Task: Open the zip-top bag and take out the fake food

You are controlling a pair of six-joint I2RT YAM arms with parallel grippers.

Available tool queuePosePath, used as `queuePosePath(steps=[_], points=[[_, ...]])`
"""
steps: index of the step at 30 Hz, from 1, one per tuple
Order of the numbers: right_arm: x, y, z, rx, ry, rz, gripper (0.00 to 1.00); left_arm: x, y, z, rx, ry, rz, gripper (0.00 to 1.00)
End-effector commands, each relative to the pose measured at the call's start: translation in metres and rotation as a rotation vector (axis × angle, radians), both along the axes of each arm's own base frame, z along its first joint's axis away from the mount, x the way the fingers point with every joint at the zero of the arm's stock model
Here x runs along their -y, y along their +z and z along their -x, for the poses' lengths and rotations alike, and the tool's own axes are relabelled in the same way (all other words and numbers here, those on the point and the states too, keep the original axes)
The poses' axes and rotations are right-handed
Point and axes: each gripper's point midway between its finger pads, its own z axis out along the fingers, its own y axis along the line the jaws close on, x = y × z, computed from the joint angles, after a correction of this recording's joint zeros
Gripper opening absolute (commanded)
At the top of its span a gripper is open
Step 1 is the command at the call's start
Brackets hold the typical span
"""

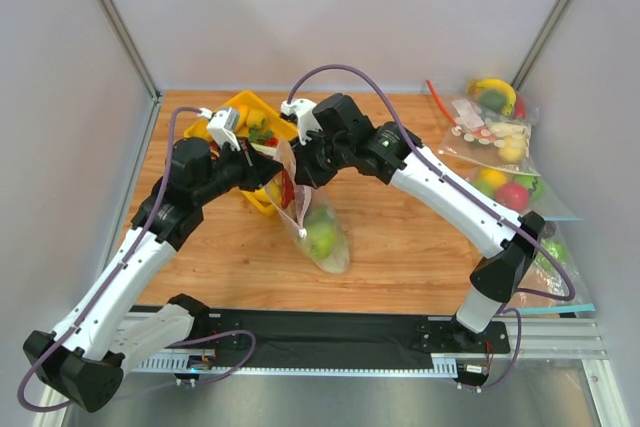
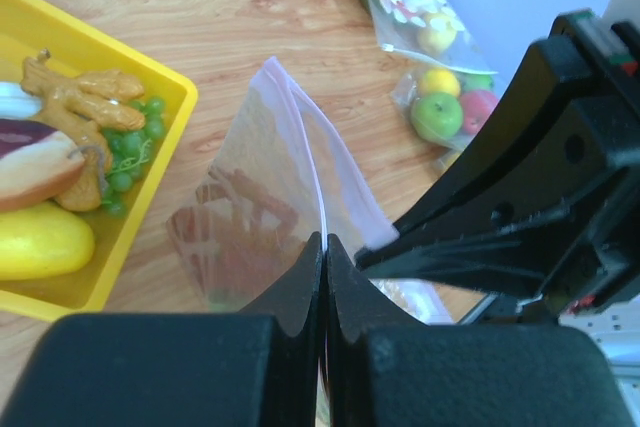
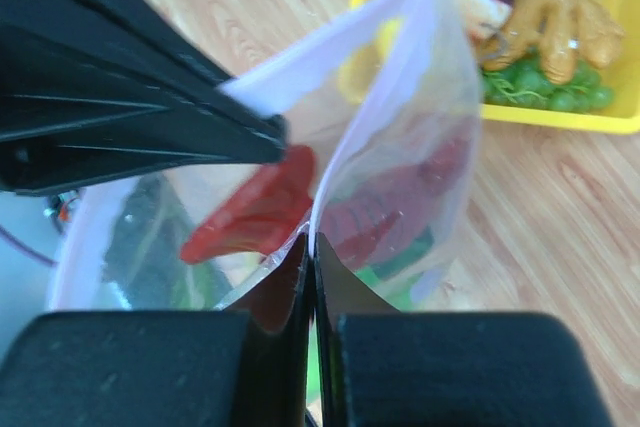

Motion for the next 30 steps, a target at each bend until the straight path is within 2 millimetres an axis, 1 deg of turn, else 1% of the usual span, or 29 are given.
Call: queuePosePath(steps=[1,2,3,4,5,6,7,8,9,10,11,12,13,14,15,16,17,19,20,21,22,23,24,25,26,27,28,29,30], points=[[0.027,0.007,-0.029,0.055,-0.095,0.011,0.00,-0.001,0.026,-0.012,0.118,0.008,-0.034,0.00],[0.034,0.010,-0.037,0.069,-0.123,0.006,0.00,0.000,0.019,-0.018,0.100,0.011,-0.055,0.00],[0.042,0.013,-0.044,0.082,-0.156,0.007,0.00,0.002,0.017,-0.022,0.098,0.006,-0.068,0.00],[0.059,0.021,-0.058,0.099,-0.207,-0.004,0.00,0.004,0.020,-0.026,0.105,-0.001,-0.075,0.00],[0.066,0.025,-0.063,0.111,-0.233,-0.013,0.00,0.009,0.010,-0.034,0.079,-0.012,-0.093,0.00],[0.075,0.029,-0.070,0.121,-0.260,-0.019,0.00,0.013,0.009,-0.039,0.074,-0.023,-0.094,0.00],[0.089,0.033,-0.081,0.129,-0.308,-0.029,0.00,0.017,0.015,-0.044,0.082,-0.024,-0.085,0.00],[0.097,0.044,-0.083,0.152,-0.326,-0.055,0.00,0.023,0.008,-0.053,0.060,-0.030,-0.084,0.00],[0.104,0.045,-0.086,0.155,-0.344,-0.057,0.00,0.029,0.010,-0.056,0.070,-0.047,-0.077,0.00],[0.117,0.049,-0.093,0.166,-0.379,-0.063,0.00,0.033,0.022,-0.061,0.103,-0.049,-0.065,0.00],[0.124,0.058,-0.095,0.188,-0.398,-0.072,0.00,0.041,0.021,-0.066,0.102,-0.063,-0.074,0.00],[0.130,0.065,-0.098,0.204,-0.412,-0.080,0.00,0.045,0.024,-0.069,0.120,-0.074,-0.083,0.00],[0.140,0.072,-0.101,0.218,-0.437,-0.087,0.00,0.054,0.033,-0.073,0.149,-0.096,-0.090,0.00],[0.144,0.075,-0.103,0.224,-0.447,-0.090,0.00,0.058,0.038,-0.074,0.156,-0.103,-0.086,0.00],[0.148,0.083,-0.103,0.242,-0.453,-0.102,0.00,0.062,0.041,-0.076,0.179,-0.120,-0.103,0.00],[0.152,0.093,-0.105,0.264,-0.465,-0.112,0.00,0.065,0.050,-0.077,0.202,-0.126,-0.108,0.00],[0.155,0.098,-0.105,0.279,-0.473,-0.116,0.00,0.067,0.046,-0.080,0.197,-0.128,-0.127,0.00],[0.156,0.112,-0.105,0.313,-0.472,-0.139,0.00,0.066,0.040,-0.082,0.207,-0.131,-0.164,0.00],[0.157,0.115,-0.105,0.320,-0.473,-0.145,0.00,0.064,0.036,-0.083,0.209,-0.123,-0.180,0.00],[0.153,0.117,-0.102,0.316,-0.455,-0.164,0.00,0.060,0.032,-0.086,0.211,-0.100,-0.198,0.00],[0.150,0.113,-0.101,0.303,-0.443,-0.172,0.00,0.057,0.018,-0.087,0.201,-0.096,-0.228,0.00],[0.145,0.111,-0.103,0.296,-0.433,-0.186,0.00,0.054,0.011,-0.089,0.195,-0.083,-0.247,0.00],[0.138,0.106,-0.101,0.271,-0.403,-0.197,0.00,0.052,-0.005,-0.088,0.164,-0.086,-0.275,0.00],[0.132,0.095,-0.104,0.243,-0.390,-0.195,0.00,0.050,-0.014,-0.088,0.150,-0.091,-0.303,0.00],[0.127,0.081,-0.107,0.205,-0.388,-0.198,0.00,0.049,-0.029,-0.090,0.118,-0.091,-0.328,0.00],[0.120,0.073,-0.106,0.177,-0.364,-0.206,0.00,0.047,-0.042,-0.090,0.091,-0.093,-0.353,0.00],[0.111,0.059,-0.107,0.143,-0.351,-0.200,0.00,0.045,-0.059,-0.090,0.057,-0.091,-0.379,0.00],[0.105,0.046,-0.108,0.118,-0.346,-0.199,0.00,0.040,-0.074,-0.094,0.029,-0.065,-0.413,0.00],[0.097,0.040,-0.104,0.098,-0.321,-0.204,0.00,0.035,-0.085,-0.093,0.001,-0.049,-0.438,0.00]])
